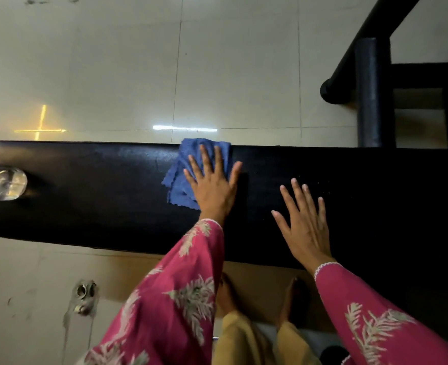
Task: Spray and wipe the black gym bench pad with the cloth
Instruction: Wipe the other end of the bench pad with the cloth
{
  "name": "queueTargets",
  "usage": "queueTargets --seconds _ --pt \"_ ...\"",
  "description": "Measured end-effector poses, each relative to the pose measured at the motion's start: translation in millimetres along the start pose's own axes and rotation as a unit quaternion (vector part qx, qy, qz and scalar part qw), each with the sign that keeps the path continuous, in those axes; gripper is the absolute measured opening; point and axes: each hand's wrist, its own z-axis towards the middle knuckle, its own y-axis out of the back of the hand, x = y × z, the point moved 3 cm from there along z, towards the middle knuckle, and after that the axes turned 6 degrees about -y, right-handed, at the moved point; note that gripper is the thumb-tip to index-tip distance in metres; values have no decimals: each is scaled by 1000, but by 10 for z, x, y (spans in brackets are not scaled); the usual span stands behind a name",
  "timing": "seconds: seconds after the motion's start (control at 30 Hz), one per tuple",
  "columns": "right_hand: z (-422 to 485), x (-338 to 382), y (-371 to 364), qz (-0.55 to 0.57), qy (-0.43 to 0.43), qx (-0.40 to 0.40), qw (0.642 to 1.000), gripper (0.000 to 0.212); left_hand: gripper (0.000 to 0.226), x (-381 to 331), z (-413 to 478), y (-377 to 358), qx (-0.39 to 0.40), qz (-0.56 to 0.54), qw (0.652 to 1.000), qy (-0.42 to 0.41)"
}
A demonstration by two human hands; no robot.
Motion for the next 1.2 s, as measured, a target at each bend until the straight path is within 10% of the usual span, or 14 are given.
queueTargets --seconds 0.17,0.37,0.6,0.77,1.0,1.2 --pt "-88 -102 16 -4 -9 6 1000 61 82 38 -164 -74 30 64 975 -210" --pt "-178 -274 5 -7 -8 5 1000 62 72 106 -231 -51 -14 -27 998 52" --pt "-258 -304 -1 13 -20 21 1000 62 82 178 -597 -167 29 55 978 -198" --pt "-296 -393 -15 9 -16 22 1000 64 85 116 -603 -160 -22 -49 998 18" --pt "-351 -526 -14 18 -11 39 999 73 72 -23 -1124 -383 2 61 977 -204" --pt "-371 -715 -7 15 -8 23 1000 70 79 -50 -873 -312 -33 -24 999 -21"
